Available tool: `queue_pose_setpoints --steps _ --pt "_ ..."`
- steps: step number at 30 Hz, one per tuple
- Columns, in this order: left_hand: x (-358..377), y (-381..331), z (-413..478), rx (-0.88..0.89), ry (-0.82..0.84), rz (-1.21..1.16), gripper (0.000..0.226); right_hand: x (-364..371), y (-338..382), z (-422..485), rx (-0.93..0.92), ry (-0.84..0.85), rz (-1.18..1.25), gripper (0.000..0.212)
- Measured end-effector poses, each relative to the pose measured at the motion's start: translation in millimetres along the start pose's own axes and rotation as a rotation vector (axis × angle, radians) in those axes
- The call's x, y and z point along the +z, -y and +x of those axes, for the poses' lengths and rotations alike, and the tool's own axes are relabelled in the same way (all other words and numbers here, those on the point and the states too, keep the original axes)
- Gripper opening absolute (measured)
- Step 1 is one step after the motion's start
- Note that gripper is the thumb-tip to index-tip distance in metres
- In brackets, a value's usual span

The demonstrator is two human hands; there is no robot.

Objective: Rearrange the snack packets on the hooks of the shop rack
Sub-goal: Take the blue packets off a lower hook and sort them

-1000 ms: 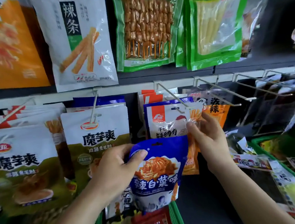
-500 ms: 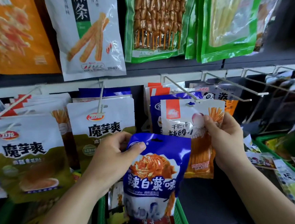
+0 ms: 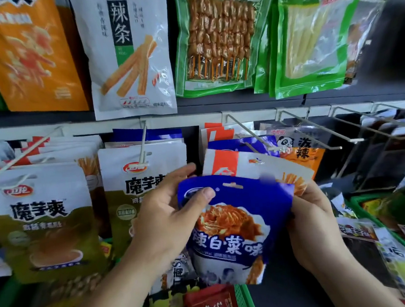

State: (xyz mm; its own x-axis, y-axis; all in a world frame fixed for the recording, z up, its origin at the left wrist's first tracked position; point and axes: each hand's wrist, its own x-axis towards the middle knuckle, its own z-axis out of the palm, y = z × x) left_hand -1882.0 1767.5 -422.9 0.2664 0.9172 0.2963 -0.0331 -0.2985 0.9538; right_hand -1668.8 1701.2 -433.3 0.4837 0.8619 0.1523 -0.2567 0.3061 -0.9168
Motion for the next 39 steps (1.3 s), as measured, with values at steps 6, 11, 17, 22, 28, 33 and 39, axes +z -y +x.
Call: queue_pose_setpoints --steps 6,11,17,22,28,33,39 --pt "-11 11 -4 -0.074 -0.137 0.094 0.008 12 -14 -4 0.158 0.146 0.036 0.035" --pt "-23 21 -10 -0.156 -0.16 0.057 0.022 22 -30 -18 0.167 0.206 -0.072 0.032" --pt "-26 24 -12 -0.181 0.041 0.156 0.012 23 -34 -15 0.252 0.19 -0.309 0.046" --pt "-23 18 -6 -0.143 0.097 0.201 0.012 9 -27 19 -0.064 -0.186 -0.462 0.033" --pt "-10 21 4 -0.131 0.087 0.235 0.01 -13 -31 68 -0.082 -0.226 -0.452 0.066" --pt "-5 22 12 -0.116 0.004 0.212 0.008 -16 -35 86 -0.08 -0.304 -0.366 0.052" --pt "-9 25 13 -0.121 -0.022 0.207 0.009 -13 -33 78 -0.258 -0.399 -0.488 0.028"
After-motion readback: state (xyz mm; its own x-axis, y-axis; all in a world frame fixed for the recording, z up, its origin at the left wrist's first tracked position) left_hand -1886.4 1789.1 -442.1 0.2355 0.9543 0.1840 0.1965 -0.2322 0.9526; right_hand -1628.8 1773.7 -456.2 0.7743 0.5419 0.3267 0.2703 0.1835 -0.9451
